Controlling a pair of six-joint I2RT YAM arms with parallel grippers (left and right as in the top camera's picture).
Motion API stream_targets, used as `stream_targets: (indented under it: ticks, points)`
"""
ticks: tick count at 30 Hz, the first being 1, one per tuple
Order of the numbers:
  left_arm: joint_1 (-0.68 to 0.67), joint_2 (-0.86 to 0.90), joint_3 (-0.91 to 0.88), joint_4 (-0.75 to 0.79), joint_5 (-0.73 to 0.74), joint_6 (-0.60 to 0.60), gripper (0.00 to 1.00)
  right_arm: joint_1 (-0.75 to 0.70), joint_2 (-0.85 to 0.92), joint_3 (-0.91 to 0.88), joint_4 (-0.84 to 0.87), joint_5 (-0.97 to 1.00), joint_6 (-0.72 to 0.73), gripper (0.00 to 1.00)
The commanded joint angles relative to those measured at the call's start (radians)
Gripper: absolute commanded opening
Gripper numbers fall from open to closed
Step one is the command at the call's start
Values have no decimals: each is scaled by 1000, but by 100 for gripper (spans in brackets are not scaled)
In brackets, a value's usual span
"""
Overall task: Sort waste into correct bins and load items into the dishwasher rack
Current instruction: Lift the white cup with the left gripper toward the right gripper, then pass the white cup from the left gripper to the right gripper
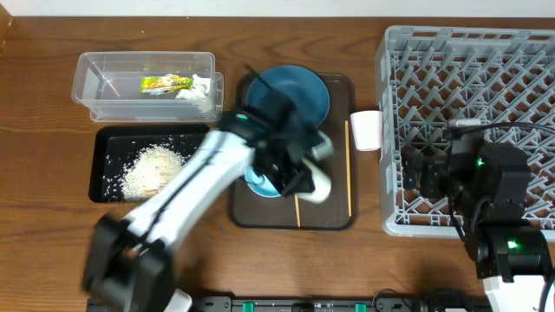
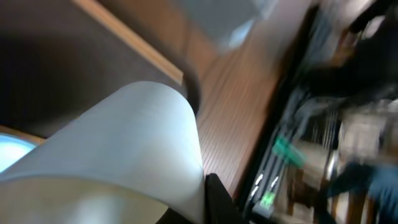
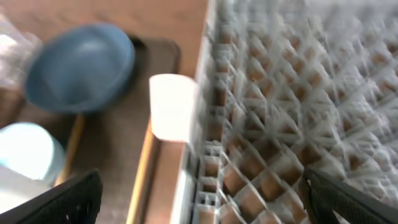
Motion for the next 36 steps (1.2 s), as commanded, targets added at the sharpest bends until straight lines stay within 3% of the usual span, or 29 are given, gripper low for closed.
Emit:
stream_targets:
  ticks: [1,7,9,13,15,28,36]
  points:
    - [117,-101,36,31,216,-96,6,-11,10,18,47,-218,-36,99]
    - [342,-125,35,221,664,-346,6,6,95,18,152,-664,-58,99]
    - [373,-119,35,251,733,-418,6,22,131,18,197,-789,-58,97]
    - [379,-118,35,251,751,-449,6,63,202,18,318,-934,-58,85]
    - [369,-118,35,250,755,-449,6,86,232,18,374,-950,-42,83]
    - [288,-118,35,250,766,-453,6,212,341,18,695,-925,34,88]
    - [230,-118,35,251,766,-453,6,230,354,18,768,-924,55,91]
